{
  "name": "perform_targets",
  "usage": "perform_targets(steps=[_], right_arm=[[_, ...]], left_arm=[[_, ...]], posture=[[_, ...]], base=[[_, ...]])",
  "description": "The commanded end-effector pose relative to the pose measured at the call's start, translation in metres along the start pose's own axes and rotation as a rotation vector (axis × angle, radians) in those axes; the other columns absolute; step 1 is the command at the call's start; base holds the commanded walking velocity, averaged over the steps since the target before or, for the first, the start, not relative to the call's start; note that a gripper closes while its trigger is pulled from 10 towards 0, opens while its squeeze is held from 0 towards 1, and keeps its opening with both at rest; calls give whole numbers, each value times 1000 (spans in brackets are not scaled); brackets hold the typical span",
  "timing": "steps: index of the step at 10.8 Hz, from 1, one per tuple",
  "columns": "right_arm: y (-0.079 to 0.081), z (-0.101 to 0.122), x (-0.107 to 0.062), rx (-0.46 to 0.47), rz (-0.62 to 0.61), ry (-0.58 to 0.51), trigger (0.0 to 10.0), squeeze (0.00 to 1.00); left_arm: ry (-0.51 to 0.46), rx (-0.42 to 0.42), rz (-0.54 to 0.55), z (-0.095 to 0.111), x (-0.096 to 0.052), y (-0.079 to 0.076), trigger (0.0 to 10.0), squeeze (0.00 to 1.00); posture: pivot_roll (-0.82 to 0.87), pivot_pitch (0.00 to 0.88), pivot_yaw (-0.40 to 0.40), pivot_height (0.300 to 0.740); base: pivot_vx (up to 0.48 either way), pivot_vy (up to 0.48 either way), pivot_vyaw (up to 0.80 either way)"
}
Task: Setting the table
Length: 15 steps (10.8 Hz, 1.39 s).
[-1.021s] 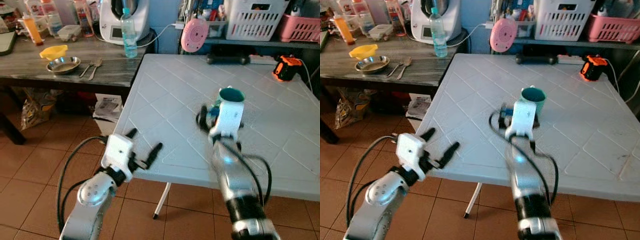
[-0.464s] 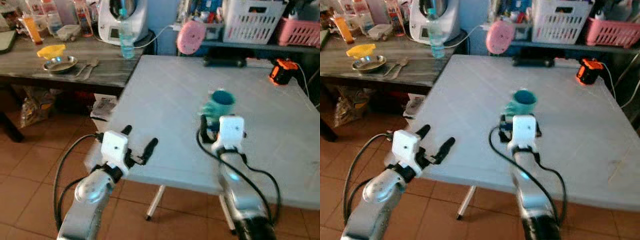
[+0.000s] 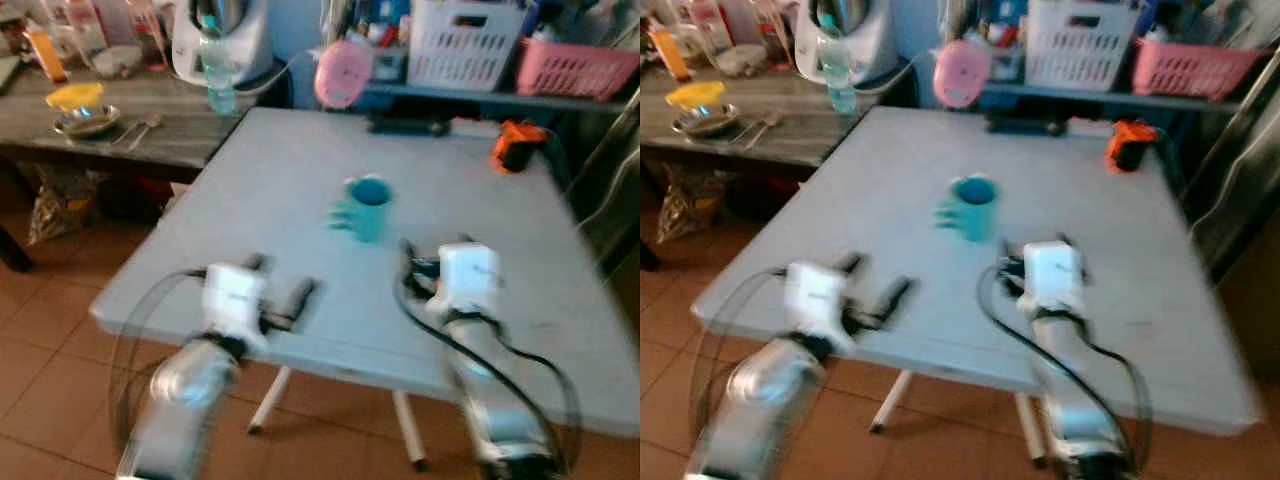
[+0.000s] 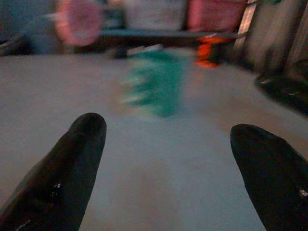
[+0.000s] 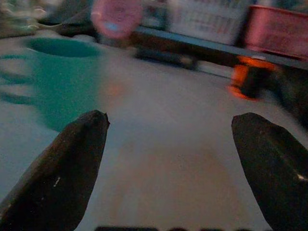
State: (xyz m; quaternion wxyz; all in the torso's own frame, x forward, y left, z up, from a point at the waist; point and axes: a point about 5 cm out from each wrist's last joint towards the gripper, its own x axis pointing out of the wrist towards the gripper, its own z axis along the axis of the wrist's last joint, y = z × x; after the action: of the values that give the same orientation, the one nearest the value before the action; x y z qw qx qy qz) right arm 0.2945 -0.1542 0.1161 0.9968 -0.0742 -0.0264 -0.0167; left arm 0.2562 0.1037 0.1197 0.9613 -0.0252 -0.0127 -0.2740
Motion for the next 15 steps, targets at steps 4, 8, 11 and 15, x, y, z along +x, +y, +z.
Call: perform_targets(steps=[4, 8, 11, 15], right_arm=[[12, 9, 2, 35, 43, -24, 10000, 0], [23, 10, 2, 64, 93, -20, 10000, 0], [25, 10, 4, 71, 99, -17, 10000, 0], [39, 13, 8, 131, 124, -2, 10000, 0]], left_arm=[[4, 36, 35, 3, -2, 13, 10000, 0], [10, 45, 42, 4, -1, 14, 10000, 0], [28, 57, 67, 2, -4, 19, 10000, 0], [40, 91, 111, 0, -2, 21, 10000, 0]], posture=[[72, 2, 19, 740], [82, 0, 23, 740], [87, 2, 25, 740], [94, 4, 21, 740]], base=[[0, 0, 0], [0, 0, 0], [0, 0, 0], [0, 0, -313]])
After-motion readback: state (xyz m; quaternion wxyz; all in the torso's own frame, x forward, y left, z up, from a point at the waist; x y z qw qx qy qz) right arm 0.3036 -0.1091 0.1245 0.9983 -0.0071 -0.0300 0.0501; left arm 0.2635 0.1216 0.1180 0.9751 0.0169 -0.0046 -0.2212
